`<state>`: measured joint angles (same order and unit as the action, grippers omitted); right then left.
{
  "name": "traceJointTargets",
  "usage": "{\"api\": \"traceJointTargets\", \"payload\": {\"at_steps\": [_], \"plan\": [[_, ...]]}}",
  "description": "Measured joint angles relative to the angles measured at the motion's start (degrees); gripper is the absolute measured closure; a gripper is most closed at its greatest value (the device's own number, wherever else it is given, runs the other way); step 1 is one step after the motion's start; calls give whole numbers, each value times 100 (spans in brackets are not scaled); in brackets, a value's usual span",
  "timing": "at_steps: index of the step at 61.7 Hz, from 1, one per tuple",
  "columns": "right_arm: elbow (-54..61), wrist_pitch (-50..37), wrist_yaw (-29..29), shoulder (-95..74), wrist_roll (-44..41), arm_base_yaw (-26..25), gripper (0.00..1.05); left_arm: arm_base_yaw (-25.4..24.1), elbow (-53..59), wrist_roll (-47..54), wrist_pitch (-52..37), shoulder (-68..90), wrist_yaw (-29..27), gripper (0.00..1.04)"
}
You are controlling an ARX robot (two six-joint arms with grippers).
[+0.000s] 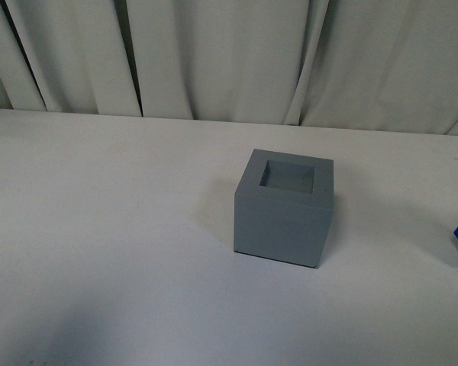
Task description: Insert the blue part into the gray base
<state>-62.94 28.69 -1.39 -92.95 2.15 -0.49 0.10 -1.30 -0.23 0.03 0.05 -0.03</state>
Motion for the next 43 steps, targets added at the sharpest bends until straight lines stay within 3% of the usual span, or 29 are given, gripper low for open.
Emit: {"api": "traceJointTargets", "payload": {"at_steps": [14,27,43], "plan": [[-809,479,-1047,236,-772,52,57,0,0,0,0,0,0,6],[-1738,1231,-1910,251,-2041,271,58,0,0,0,0,0,0,6],[-2802,2146,-2468,0,-3493,645,58,0,0,0,0,0,0,6]]}}
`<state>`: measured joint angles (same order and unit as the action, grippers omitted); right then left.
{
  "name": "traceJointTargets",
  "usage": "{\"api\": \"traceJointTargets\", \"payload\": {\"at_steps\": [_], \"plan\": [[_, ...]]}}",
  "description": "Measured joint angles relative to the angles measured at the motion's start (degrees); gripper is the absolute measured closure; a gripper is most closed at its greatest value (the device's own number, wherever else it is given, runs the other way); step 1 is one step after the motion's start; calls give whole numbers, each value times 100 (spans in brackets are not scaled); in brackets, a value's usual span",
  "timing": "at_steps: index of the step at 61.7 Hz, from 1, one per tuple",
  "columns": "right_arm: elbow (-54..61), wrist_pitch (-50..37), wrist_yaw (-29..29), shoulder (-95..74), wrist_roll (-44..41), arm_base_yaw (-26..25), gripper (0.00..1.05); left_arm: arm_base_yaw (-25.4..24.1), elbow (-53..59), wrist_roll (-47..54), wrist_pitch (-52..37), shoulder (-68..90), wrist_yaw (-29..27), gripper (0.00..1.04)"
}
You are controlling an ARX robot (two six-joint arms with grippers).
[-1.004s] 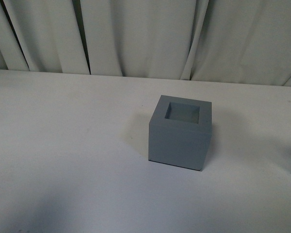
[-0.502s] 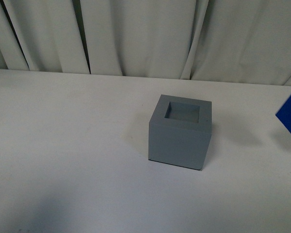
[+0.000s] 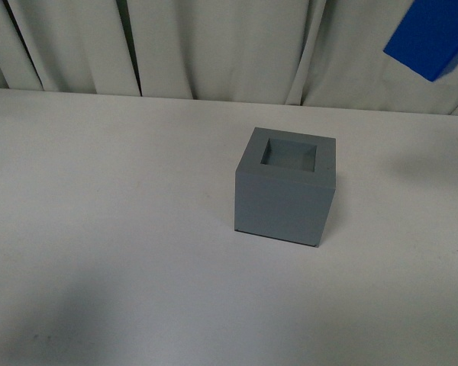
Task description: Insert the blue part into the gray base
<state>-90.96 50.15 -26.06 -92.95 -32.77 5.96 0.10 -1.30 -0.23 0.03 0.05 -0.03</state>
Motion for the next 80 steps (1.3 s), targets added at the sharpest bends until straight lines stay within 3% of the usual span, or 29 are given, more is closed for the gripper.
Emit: {"api": "traceJointTargets", "payload": {"at_steps": [13,24,80], "plan": [[-599,651,-61,-520,-1045,308,58,0,0,0,0,0,0,6],[-1058,901,-79,-951,-1451,520,58,0,0,0,0,0,0,6],[-1143,811,216,-1971,-1738,1014,58,0,0,0,0,0,0,6]]}}
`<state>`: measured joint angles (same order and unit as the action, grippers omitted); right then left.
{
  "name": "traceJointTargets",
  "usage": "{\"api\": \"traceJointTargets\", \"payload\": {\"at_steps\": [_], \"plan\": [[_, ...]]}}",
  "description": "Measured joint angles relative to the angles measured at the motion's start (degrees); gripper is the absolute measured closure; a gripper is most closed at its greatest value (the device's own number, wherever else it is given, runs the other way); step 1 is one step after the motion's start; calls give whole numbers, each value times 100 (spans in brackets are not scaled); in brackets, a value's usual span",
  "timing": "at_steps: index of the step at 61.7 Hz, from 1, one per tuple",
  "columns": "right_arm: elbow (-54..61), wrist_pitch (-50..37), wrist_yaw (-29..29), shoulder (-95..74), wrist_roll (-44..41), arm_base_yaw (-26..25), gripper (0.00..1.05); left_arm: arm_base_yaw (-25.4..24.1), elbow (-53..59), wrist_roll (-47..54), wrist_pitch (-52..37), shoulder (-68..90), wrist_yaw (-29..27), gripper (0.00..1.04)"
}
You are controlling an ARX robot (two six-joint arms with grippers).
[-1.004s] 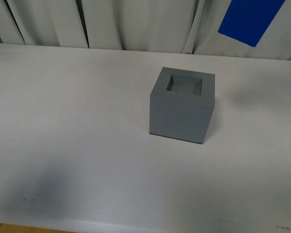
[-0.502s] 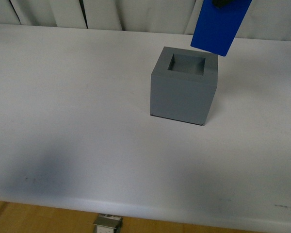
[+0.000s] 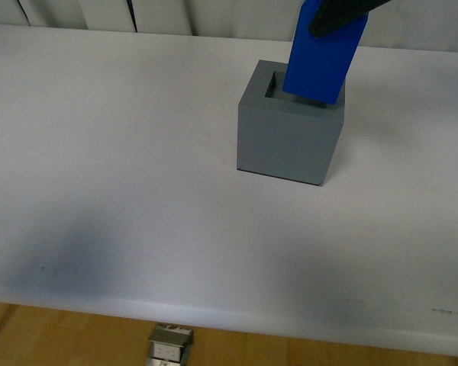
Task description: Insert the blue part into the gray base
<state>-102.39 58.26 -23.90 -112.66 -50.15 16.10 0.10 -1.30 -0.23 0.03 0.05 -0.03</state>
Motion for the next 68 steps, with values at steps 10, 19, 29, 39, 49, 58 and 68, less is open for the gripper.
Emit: {"api": "traceJointTargets", "payload": {"at_steps": [10,19,29,39,49,58,68], "plan": [[-26,-63,22,-39,0,0,58,0,0,0,0,0,0,6],[-175,-76,-20,-127,4,15,58,0,0,0,0,0,0,6],[-369,4,0,-201,2,55,58,0,0,0,0,0,0,6],[-409,107,31,-258,-7,114,58,0,0,0,0,0,0,6],[-487,125,96,-350,-22,153,58,0,0,0,0,0,0,6],[-527,125,129,-391,-24,168,58,0,0,0,0,0,0,6],[-538,153,149,-437,-42,168,58,0,0,0,0,0,0,6]]}}
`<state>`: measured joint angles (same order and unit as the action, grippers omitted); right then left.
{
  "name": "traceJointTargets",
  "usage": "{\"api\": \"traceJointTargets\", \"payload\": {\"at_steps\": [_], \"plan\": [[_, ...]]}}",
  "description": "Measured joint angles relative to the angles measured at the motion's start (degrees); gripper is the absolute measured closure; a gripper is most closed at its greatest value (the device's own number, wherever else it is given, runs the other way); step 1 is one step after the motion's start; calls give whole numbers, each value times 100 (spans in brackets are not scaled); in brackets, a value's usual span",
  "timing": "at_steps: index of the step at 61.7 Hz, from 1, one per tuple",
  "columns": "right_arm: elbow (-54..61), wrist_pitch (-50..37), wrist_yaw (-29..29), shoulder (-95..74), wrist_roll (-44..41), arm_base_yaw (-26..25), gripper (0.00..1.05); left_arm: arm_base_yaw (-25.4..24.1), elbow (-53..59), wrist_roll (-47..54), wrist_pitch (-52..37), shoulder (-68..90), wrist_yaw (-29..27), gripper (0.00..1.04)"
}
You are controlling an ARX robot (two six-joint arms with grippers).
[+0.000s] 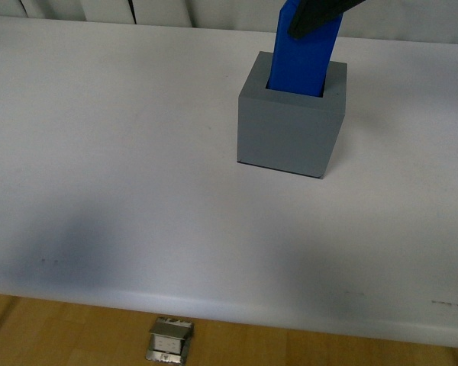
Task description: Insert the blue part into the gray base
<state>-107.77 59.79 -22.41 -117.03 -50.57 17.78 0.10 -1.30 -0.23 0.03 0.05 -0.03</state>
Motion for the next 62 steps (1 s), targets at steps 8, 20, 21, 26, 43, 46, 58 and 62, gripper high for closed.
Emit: {"api": "traceJointTargets", "payload": {"at_steps": [8,20,21,26,43,46,58,62], "plan": [[-50,63,4,-35,-26,-2,58,0,0,0,0,0,0,6],[-50,31,61,-46,-55,0,58,0,0,0,0,0,0,6],[-50,-2,68,-48,-55,0,55,0,0,0,0,0,0,6],[-50,-98,42,-52,11,0,40,0,0,0,0,0,0,6],[337,-1333,-212,264,944,-136,9,0,0,0,0,0,0,6],[579,-1729,-114,450,1215,-201,9,0,0,0,0,0,0,6],[2170,-3550,470,1633,2490,-745,9,0,0,0,0,0,0,6],[2865,-4214,822,2065,2863,-997,9,0,0,0,0,0,0,6]]}}
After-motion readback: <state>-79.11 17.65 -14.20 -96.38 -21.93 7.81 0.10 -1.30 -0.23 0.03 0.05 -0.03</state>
